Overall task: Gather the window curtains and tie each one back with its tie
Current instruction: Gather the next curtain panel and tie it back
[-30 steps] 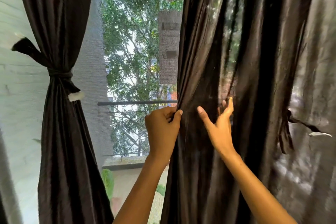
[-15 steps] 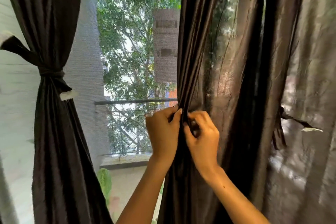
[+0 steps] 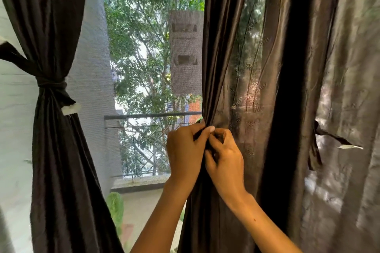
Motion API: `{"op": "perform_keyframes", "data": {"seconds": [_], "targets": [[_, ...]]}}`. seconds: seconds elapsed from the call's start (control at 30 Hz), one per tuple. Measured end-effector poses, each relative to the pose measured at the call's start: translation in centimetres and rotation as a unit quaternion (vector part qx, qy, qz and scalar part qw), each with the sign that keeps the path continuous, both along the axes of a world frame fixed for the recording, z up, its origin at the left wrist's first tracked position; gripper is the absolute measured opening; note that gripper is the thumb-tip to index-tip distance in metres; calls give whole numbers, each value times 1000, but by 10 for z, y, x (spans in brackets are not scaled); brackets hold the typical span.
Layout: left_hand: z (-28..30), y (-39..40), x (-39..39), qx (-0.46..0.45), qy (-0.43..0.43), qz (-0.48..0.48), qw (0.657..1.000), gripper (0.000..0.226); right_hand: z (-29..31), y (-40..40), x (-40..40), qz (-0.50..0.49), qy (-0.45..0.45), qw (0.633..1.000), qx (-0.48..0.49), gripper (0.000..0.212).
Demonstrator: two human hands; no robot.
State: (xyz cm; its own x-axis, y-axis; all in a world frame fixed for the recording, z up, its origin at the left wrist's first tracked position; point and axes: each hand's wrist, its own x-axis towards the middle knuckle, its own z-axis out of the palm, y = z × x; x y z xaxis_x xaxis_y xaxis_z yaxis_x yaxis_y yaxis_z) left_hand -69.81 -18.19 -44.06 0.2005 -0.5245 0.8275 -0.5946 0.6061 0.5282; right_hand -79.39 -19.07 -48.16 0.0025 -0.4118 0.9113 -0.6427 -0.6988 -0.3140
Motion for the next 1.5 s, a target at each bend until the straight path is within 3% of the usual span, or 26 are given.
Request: {"op": "perform_keyframes", "data": {"seconds": [0.33, 0.43, 0.5, 0.57, 0.63, 0.7, 0.77, 0.9, 0.93, 1.03, 1.2, 1.37, 1.43, 1.5], "targets": [[7, -6, -2, -6, 1, 51, 999, 14, 4, -4, -8, 85, -2, 995, 48, 35], [5, -10, 2, -1, 13, 56, 998, 13, 5, -7, -13, 26, -45, 999, -1, 36], [4, -12, 4, -9, 21, 52, 998, 11, 9, -15, -19, -63, -107, 992, -27, 51], [4, -12, 6, -15, 35, 43, 998, 9, 14, -22, -24, -112, -159, 981, 14, 74], [4, -13, 8, -17, 37, 47, 998, 9, 15, -27, -27, -84, -183, 977, 68, 96], [4, -14, 9, -23, 31, 50, 998, 8, 12, -32, -28, -13, -197, 976, 98, 105], [4, -15, 10, -25, 29, 52, 998, 8, 12, -33, -28, 25, -205, 972, 112, 95], [4, -17, 8, -5, 41, 40, 998, 9, 10, -29, -23, -45, -104, 993, -8, 30], [4, -16, 7, -2, 40, 41, 998, 9, 9, -25, -19, -40, -86, 995, -28, 23], [2, -13, 2, -9, 27, 37, 999, 10, 6, -13, -5, -32, -45, 998, -31, 22], [-4, -9, -1, -30, 36, 10, 999, 15, 1, -5, 2, -54, 32, 998, 31, 43], [-8, -12, -1, -20, 42, -21, 999, 20, 0, -6, 0, -64, 75, 994, 53, 34], [-9, -13, 1, -27, 41, -6, 999, 17, 0, -11, -5, -4, 57, 996, 64, 34], [-8, -16, 5, -37, 54, 2, 998, 13, 1, -14, -9, 102, -21, 990, 96, 31]]}}
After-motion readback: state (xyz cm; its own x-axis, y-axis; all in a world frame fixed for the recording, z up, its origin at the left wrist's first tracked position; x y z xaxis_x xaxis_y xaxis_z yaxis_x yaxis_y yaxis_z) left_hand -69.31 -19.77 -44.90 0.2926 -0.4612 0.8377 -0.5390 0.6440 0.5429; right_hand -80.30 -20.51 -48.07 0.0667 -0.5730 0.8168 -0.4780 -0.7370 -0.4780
